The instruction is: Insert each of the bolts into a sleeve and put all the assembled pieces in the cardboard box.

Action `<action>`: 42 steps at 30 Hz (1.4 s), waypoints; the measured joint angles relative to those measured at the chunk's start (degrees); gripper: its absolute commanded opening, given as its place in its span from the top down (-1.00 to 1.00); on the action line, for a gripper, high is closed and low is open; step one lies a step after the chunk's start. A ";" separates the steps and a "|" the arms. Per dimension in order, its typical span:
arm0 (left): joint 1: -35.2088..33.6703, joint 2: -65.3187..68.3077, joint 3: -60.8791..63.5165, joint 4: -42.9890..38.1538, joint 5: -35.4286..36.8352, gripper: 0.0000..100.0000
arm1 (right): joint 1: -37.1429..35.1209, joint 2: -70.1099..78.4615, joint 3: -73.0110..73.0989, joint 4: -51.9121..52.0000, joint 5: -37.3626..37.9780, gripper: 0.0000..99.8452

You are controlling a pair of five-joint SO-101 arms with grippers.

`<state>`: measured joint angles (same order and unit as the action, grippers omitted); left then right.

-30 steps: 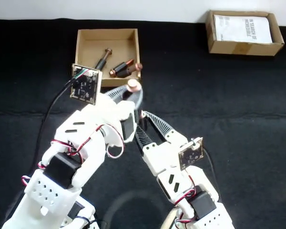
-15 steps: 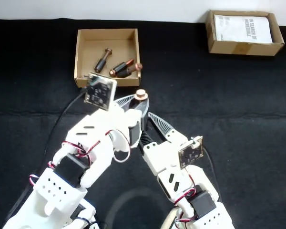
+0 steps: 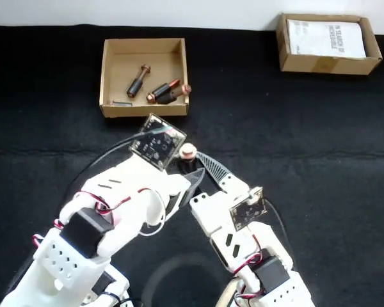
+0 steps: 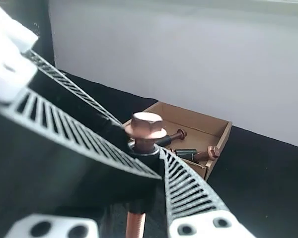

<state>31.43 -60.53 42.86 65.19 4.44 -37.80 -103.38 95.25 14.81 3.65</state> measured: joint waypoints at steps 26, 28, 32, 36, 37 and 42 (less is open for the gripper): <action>-31.74 -0.35 -16.70 30.07 -8.35 0.68 | 7.82 17.14 -23.38 0.00 1.41 0.99; -33.58 -0.53 -14.24 30.07 -8.35 0.79 | 7.82 23.56 -28.31 0.00 1.41 0.99; -35.87 -0.09 -7.47 30.07 -8.53 0.98 | 7.82 37.54 -38.51 0.00 1.41 0.99; -36.13 -0.09 -2.20 28.04 -8.62 0.98 | 7.82 51.16 -48.88 0.00 1.41 0.99; -36.13 -0.09 -1.14 27.08 -8.62 0.98 | 7.82 54.51 -51.60 0.00 1.41 0.99; -36.13 -0.09 7.38 19.87 -8.53 0.98 | 7.82 70.24 -65.58 0.00 1.41 0.99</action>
<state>-4.70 -60.62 50.24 85.05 -4.09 -29.98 -33.14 29.67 14.81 5.05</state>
